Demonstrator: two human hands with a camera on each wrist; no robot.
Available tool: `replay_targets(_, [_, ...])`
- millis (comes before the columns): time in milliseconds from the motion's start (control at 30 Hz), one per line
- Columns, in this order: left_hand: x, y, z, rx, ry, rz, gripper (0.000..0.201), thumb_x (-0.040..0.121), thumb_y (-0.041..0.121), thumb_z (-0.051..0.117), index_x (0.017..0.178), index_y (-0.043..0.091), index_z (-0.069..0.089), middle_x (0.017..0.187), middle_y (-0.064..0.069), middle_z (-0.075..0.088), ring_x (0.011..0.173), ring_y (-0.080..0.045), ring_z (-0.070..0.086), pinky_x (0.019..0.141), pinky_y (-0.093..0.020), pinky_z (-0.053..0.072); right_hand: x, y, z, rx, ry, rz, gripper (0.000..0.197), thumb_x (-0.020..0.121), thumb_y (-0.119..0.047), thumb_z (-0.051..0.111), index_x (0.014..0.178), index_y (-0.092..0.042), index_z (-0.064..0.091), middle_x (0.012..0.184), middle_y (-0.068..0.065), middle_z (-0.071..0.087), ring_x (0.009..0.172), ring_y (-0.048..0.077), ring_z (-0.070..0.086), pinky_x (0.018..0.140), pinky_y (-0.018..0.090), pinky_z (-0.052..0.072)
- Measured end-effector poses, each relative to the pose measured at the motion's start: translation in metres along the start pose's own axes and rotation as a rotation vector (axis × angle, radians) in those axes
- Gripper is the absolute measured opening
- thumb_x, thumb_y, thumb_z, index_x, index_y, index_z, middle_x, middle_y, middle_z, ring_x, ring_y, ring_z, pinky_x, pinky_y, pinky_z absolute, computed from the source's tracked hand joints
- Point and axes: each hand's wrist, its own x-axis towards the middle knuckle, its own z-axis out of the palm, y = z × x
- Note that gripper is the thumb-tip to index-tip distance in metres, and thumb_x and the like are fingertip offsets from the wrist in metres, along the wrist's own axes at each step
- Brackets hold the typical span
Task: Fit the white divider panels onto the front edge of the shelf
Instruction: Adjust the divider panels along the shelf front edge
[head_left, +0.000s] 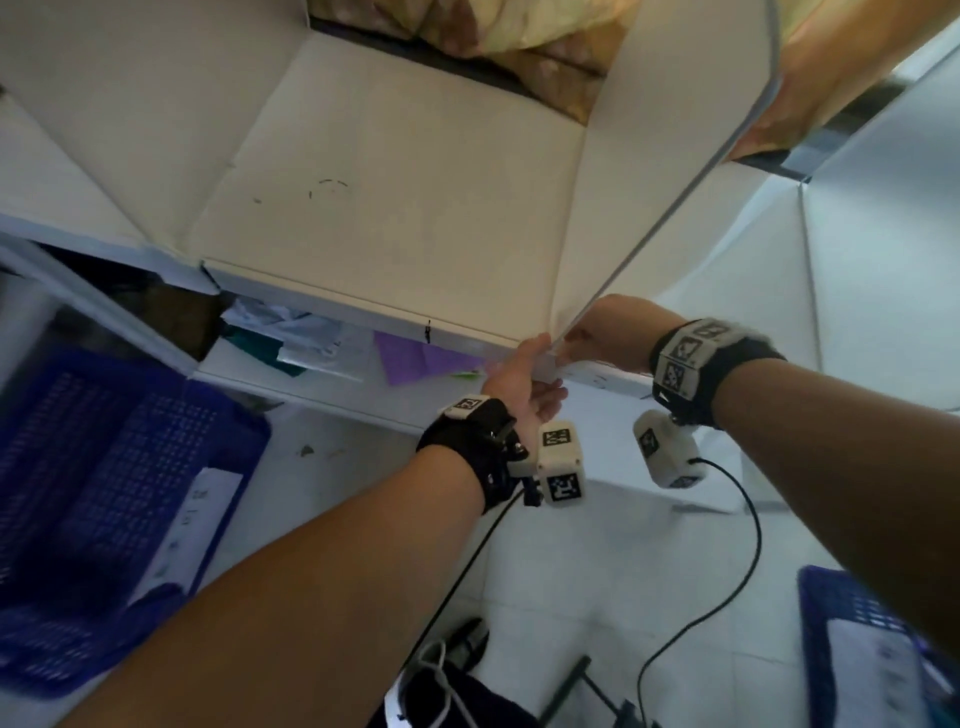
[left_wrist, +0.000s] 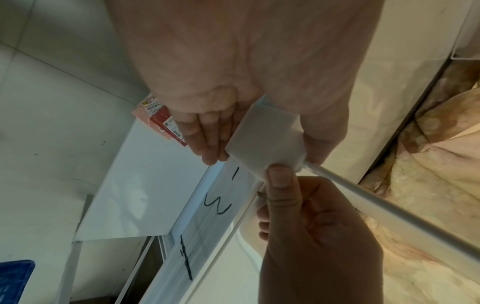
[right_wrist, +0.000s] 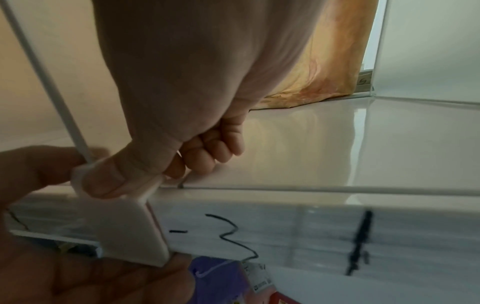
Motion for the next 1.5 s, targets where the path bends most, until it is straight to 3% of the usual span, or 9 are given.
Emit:
replay_targets(133, [0.000,0.009,-0.016,-0.091,0.028,0.040,0.056,0.075,0.040,0.075,0.109,-0.002,0.060,0.094,-0.018,0.057,0.075,-0.025,0.055,0.067,-0.032,0.045,0.016,-0.018,-0.001,0.025,0.023,-0.044,0.035,0.086,-0.053,0.059,0.083,-0.018,0.065,0.080,0.000,0.066,0.075,0.022,0.063,0.076,0.041,0.055])
replay_targets(467, [-0.004,0.027,-0.041,-0.235,0.070,0.066,0.042,0.074,0.036,0.079,0.094,0.002,0.062,0.084,-0.013,0.054,0.078,-0.024,0.051,0.073,-0.033,0.051,0.033,-0.055,-0.004,0.047,0.026,-0.070,0.027,0.091,-0.047,0.053,0.086,-0.022,0.063,0.082,-0.002,0.065,0.078,0.019,0.063,0.077,0.038,0.055])
replay_targets(633, [-0.004,0.034,-0.050,-0.189,0.064,0.070,0.061,0.076,0.042,0.077,0.117,-0.001,0.062,0.097,-0.017,0.059,0.083,-0.026,0.057,0.072,-0.031,0.054,0.031,-0.062,0.007,0.092,0.094,-0.077,0.025,0.095,-0.039,0.048,0.091,-0.018,0.060,0.087,0.002,0.065,0.080,0.023,0.062,0.077,0.039,0.053])
replay_targets(833, [-0.013,0.037,-0.053,-0.233,0.077,0.092,0.065,0.075,0.040,0.078,0.121,-0.003,0.061,0.099,-0.017,0.057,0.086,-0.026,0.056,0.068,-0.029,0.054,0.035,-0.065,0.011,0.130,0.119,-0.058,0.029,0.095,-0.044,0.047,0.083,-0.019,0.055,0.076,-0.004,0.059,0.071,0.017,0.058,0.066,0.030,0.048])
replay_targets(933, [-0.012,0.039,-0.058,-0.230,0.063,0.097,0.065,0.076,0.041,0.078,0.123,-0.001,0.061,0.101,-0.016,0.057,0.088,-0.026,0.056,0.062,-0.028,0.055,0.038,-0.068,0.012,0.147,0.143,-0.044,0.030,0.095,-0.044,0.047,0.075,-0.023,0.050,0.071,-0.005,0.056,0.065,0.015,0.053,0.058,0.025,0.038])
replay_targets(1067, [-0.012,0.039,-0.061,-0.245,0.037,0.097,0.062,0.072,0.042,0.081,0.117,0.002,0.064,0.101,-0.015,0.057,0.088,-0.025,0.055,0.074,-0.030,0.054,0.039,-0.070,0.015,0.158,0.170,-0.022,0.031,0.094,-0.046,0.048,0.073,-0.022,0.049,0.070,-0.003,0.057,0.064,0.016,0.054,0.060,0.028,0.043])
replay_targets(1200, [-0.012,0.040,-0.062,-0.296,0.008,0.084,0.051,0.068,0.041,0.084,0.099,0.006,0.066,0.095,-0.013,0.056,0.084,-0.024,0.052,0.079,-0.031,0.052,0.043,-0.069,0.016,0.146,0.185,-0.014,0.032,0.093,-0.045,0.050,0.071,-0.023,0.048,0.067,-0.004,0.056,0.064,0.017,0.054,0.055,0.027,0.037])
replay_targets(1300, [-0.014,0.039,-0.065,-0.329,-0.009,0.070,0.043,0.071,0.038,0.083,0.091,0.005,0.065,0.084,-0.010,0.057,0.079,-0.022,0.054,0.082,-0.032,0.052,0.046,-0.070,0.016,0.136,0.173,-0.012,0.034,0.092,-0.048,0.049,0.073,-0.021,0.051,0.068,-0.003,0.057,0.065,0.018,0.055,0.058,0.029,0.044])
replay_targets(1500, [-0.016,0.039,-0.067,-0.321,-0.018,0.068,0.045,0.077,0.039,0.078,0.101,0.003,0.065,0.095,-0.013,0.057,0.088,-0.024,0.056,0.093,-0.036,0.051,0.047,-0.069,0.018,0.155,0.157,-0.020,0.039,0.091,-0.054,0.047,0.077,-0.018,0.053,0.069,-0.002,0.059,0.064,0.018,0.056,0.063,0.033,0.050])
